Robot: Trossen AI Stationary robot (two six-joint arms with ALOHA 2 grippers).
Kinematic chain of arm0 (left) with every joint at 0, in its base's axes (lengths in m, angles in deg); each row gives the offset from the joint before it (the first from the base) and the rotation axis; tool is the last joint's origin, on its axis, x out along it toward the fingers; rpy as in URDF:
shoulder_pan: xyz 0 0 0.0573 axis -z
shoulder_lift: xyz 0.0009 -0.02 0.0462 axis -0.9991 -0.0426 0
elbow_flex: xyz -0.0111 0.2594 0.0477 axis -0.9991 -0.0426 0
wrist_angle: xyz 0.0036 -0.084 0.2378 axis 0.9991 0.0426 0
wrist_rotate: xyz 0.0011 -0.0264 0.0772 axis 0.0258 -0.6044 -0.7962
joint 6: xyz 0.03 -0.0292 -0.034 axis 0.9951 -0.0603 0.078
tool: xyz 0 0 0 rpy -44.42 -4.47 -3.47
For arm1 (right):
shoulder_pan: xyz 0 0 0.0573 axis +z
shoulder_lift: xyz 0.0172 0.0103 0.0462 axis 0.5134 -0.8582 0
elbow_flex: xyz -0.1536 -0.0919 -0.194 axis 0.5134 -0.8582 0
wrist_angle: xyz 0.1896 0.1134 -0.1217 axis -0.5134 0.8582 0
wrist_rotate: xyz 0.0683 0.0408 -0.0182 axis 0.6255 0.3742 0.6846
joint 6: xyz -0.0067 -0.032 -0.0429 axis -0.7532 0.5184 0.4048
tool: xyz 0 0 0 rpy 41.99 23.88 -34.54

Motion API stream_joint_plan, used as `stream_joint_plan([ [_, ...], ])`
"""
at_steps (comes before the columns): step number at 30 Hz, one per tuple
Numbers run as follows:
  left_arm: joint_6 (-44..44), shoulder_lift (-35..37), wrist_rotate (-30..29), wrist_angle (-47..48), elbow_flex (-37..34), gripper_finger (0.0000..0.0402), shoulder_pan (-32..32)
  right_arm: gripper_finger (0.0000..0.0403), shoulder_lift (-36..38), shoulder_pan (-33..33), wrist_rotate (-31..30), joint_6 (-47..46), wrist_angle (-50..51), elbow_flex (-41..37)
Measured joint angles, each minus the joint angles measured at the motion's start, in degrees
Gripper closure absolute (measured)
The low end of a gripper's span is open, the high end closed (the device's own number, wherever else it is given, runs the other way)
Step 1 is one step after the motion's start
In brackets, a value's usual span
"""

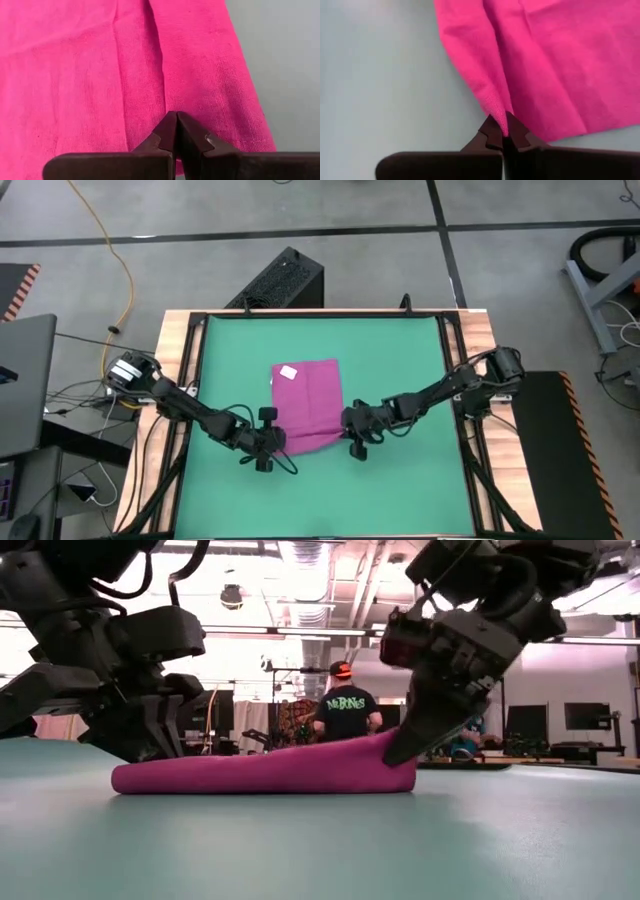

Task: Roll towel
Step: Roll the violet towel

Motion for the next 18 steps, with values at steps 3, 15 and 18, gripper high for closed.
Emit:
stream_joint_plan([
  [3,0.0,0.0,0.3,0.1,0.0,0.0401,0.0,0.0398,1.7,-0.5,2.9,-1.2,0.9,0.8],
  [15,0.4,0.0,0.7,0.1,0.0,0.0401,0.0,0.0398,0.1,-5.3,9.0,-6.9,4.5,2.6],
  [18,0.4,0.0,0.7,0.1,0.0,0.0401,0.0,0.0398,0.1,-6.3,9.2,-7.4,5.0,2.5],
])
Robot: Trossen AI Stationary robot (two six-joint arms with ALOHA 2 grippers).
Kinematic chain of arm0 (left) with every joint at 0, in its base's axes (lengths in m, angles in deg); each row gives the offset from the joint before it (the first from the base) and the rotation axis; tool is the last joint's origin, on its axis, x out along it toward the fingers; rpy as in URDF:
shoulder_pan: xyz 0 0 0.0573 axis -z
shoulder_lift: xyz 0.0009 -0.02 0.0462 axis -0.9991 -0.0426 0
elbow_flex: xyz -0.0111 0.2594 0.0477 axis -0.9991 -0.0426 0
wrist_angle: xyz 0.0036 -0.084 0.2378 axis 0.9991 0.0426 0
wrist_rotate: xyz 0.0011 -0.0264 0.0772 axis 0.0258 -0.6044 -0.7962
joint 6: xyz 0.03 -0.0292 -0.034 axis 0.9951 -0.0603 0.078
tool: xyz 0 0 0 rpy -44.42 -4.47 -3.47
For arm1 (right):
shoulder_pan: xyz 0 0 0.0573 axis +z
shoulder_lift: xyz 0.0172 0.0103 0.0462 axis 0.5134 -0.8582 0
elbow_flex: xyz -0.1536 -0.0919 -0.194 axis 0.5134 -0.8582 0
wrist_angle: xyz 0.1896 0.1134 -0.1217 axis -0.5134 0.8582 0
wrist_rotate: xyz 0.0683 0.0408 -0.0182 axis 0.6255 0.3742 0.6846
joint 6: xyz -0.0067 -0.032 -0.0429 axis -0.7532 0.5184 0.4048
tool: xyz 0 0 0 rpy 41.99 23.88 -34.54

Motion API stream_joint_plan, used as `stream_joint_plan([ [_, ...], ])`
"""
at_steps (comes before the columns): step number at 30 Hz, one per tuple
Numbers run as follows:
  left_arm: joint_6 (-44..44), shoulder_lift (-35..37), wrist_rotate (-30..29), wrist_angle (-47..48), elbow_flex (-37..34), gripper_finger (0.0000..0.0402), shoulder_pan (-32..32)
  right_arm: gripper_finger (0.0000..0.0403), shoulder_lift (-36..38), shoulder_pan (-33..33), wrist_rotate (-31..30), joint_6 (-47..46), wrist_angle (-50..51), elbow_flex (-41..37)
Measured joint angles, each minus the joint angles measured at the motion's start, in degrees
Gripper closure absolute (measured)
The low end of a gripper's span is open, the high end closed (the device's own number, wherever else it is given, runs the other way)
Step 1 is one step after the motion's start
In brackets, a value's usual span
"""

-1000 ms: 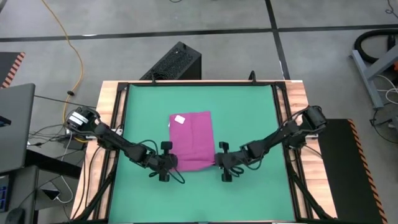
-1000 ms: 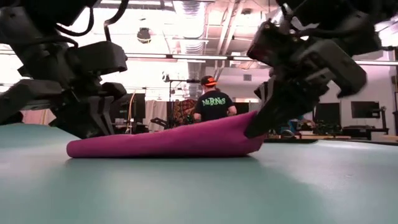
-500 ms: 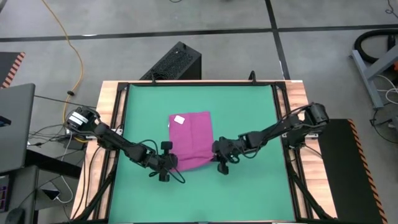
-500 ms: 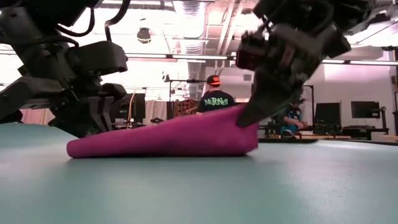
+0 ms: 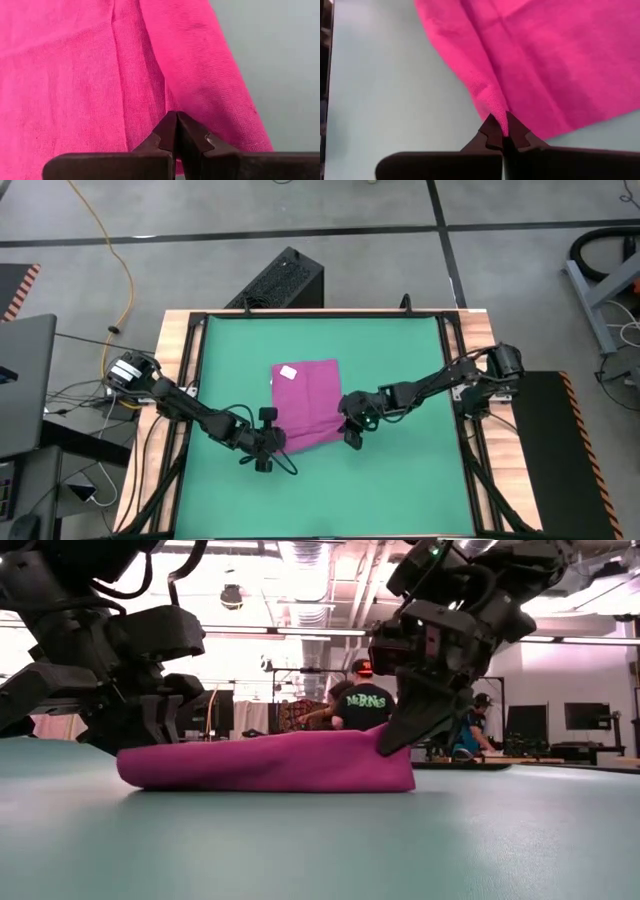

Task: Roll towel
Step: Roll the violet towel

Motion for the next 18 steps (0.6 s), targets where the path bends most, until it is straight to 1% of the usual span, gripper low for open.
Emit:
stream_joint_plan([
  [6,0.0,0.0,0.0,0.0,0.0,0.0402,0.0,0.0398,-0.1,-1.1,0.0,0.0,0.0,0.0],
  [10,0.0,0.0,0.2,0.0,0.0,0.0401,0.0,0.0398,-2.0,-1.1,0.1,0.0,-0.1,0.0],
  [14,0.0,0.0,0.3,0.0,0.0,0.0401,0.0,0.0398,-5.0,-1.1,1.1,0.2,-2.3,0.2],
  [18,-0.8,0.2,0.5,0.3,0.0,0.0401,0.0,0.0398,-6.3,-1.0,1.3,0.0,-2.7,0.3],
])
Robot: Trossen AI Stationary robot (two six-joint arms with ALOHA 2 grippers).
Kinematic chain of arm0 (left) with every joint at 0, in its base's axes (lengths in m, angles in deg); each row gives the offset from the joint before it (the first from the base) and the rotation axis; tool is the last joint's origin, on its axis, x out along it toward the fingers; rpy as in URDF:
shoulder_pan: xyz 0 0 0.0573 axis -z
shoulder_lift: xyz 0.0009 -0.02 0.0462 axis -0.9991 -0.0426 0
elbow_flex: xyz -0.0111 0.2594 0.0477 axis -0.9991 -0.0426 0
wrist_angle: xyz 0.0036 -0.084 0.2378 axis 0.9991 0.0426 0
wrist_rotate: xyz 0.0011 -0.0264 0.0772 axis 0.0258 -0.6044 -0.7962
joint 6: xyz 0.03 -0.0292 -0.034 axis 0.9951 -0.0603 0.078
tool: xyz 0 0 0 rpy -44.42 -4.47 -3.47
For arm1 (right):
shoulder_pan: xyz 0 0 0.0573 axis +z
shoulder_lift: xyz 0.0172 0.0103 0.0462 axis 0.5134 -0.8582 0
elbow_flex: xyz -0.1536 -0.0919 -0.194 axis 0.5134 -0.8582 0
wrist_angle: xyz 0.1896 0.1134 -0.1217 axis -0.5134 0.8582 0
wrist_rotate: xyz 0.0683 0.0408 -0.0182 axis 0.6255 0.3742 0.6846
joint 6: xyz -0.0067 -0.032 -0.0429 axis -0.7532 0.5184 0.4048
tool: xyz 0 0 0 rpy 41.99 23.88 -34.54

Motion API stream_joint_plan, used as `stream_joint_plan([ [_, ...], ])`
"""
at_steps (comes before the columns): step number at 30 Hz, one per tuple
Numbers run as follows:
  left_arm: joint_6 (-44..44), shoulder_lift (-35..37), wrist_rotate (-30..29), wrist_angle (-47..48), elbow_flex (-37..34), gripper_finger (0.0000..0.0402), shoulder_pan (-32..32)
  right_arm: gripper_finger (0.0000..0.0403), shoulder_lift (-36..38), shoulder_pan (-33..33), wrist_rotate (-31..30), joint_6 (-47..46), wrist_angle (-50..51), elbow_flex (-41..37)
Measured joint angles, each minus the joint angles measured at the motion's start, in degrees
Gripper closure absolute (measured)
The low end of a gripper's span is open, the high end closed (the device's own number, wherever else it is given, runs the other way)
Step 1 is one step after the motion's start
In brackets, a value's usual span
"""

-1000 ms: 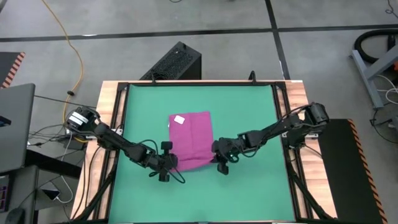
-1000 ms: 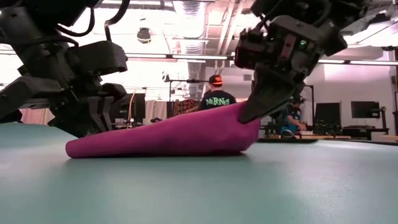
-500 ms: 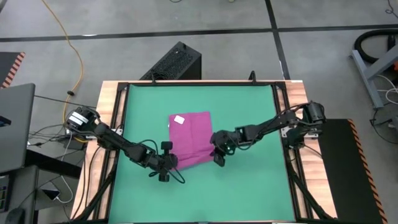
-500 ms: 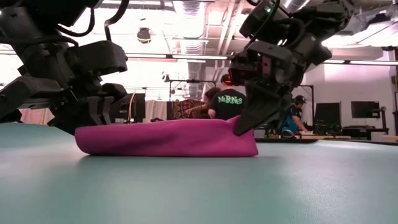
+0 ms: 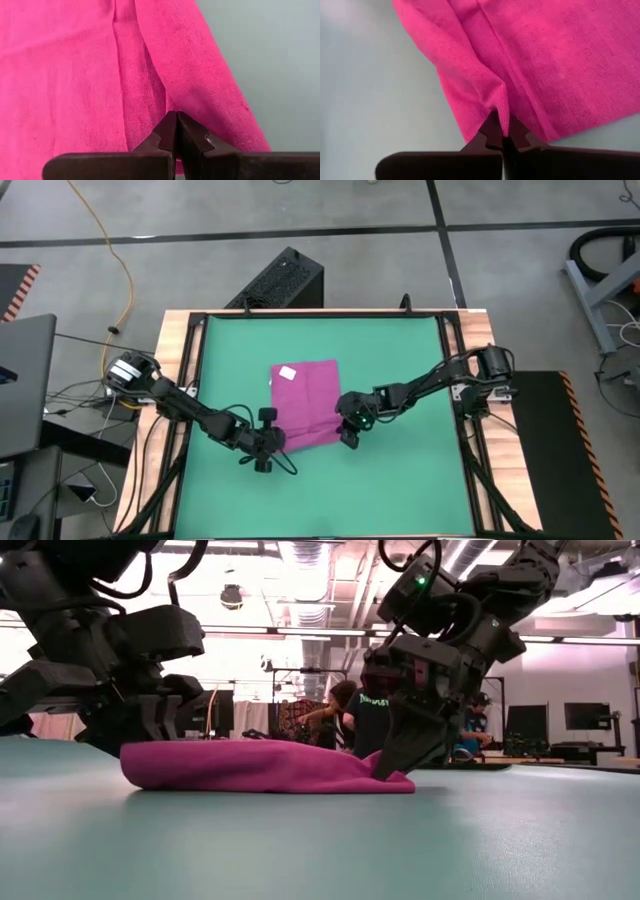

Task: Roll towel
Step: Roll the violet towel

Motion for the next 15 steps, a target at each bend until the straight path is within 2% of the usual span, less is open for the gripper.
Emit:
stream_joint_plan([
  [3,-0.7,1.3,0.0,2.5,0.7,0.0401,0.4,0.0398,-0.2,0.0,0.0,0.0,0.5,0.0],
  [6,-0.8,3.7,-0.9,8.8,3.5,0.0402,1.2,0.0398,-0.3,0.0,-0.2,0.1,0.6,0.0],
  [11,-2.5,8.3,-8.4,19.9,8.6,0.0401,3.7,0.0398,-0.3,0.0,-0.2,0.9,0.9,0.0],
  [15,-0.6,10.2,-9.4,15.6,10.1,0.0401,7.1,0.0398,-0.4,0.0,-0.2,0.9,0.9,0.0],
])
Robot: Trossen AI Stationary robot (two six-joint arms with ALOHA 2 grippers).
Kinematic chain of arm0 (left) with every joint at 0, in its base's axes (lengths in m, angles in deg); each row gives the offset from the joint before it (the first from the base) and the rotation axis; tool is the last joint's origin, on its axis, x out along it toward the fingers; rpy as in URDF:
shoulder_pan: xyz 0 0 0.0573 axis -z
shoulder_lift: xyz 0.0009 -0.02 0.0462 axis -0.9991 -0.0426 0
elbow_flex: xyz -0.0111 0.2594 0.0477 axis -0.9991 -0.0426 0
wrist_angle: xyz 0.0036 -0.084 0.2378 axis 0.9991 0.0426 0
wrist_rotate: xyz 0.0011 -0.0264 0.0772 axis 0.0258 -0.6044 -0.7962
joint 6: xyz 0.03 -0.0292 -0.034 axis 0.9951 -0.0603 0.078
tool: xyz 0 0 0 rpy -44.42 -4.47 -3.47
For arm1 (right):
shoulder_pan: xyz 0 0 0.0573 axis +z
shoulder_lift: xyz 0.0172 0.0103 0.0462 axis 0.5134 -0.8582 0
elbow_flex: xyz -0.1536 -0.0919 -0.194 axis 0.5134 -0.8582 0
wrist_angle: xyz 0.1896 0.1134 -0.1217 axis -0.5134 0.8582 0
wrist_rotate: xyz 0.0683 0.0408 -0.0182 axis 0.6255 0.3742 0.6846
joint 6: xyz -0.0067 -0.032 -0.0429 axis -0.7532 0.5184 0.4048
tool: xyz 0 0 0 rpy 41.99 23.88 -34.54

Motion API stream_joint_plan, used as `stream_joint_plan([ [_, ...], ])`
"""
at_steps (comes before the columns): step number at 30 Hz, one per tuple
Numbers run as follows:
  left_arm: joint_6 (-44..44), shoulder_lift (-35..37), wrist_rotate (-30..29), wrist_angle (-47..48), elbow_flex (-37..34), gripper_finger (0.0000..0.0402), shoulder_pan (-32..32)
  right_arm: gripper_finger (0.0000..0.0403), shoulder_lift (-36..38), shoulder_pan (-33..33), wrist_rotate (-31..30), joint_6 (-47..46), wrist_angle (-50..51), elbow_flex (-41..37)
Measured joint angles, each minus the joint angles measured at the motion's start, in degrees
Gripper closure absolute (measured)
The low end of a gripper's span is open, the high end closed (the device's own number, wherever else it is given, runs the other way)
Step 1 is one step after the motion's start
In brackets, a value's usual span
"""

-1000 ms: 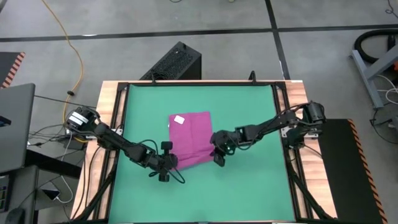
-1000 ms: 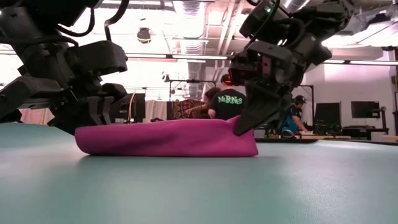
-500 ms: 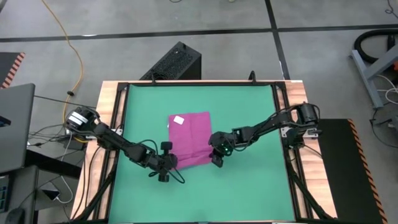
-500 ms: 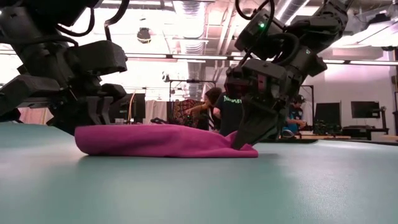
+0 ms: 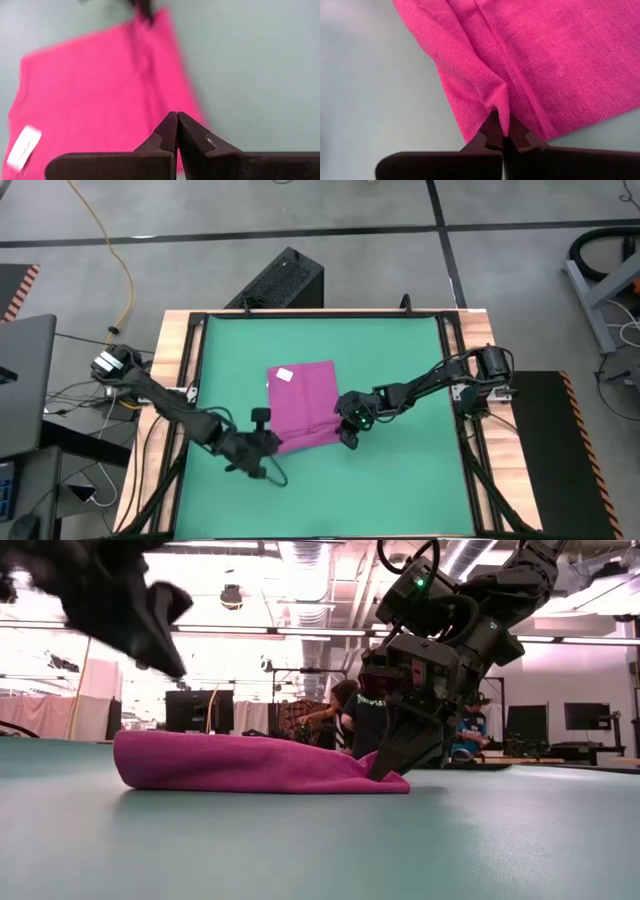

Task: Roll towel
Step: Roll the violet towel

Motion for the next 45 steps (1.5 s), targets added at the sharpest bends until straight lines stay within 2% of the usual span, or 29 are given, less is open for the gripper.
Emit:
stream_joint_plan([
  [3,4.6,-1.6,0.8,-5.9,0.3,0.0402,3.2,0.0398,0.0,0.0,0.0,0.4,0.0,0.0],
  [5,5.4,-3.7,2.0,-6.4,0.8,0.0401,4.3,0.0398,0.0,0.0,0.0,0.6,0.0,0.0],
  [12,4.0,-12.9,5.3,-1.7,4.2,0.0401,2.8,0.0398,-0.1,0.0,-0.1,0.8,-0.4,-0.1],
  [15,3.4,-14.9,3.8,1.1,6.0,0.0401,2.3,0.0398,-0.1,0.0,0.0,0.8,-0.4,-0.1],
  [20,2.8,-14.8,-0.4,3.2,6.6,0.0401,2.2,0.0398,-0.1,0.1,0.0,1.5,-0.4,-0.1],
  [30,2.2,-14.7,-0.9,3.8,4.6,0.0402,0.0,0.0396,-0.1,0.1,0.0,1.7,-0.4,-0.1],
  [36,0.1,-14.7,-3.0,7.6,4.4,0.0401,-0.7,0.0396,-0.1,0.1,0.0,1.7,-0.4,-0.1],
  [45,-3.0,-14.7,-3.1,10.5,3.3,0.0401,-1.2,0.0396,-0.1,0.2,0.0,1.7,-0.3,-0.1],
])
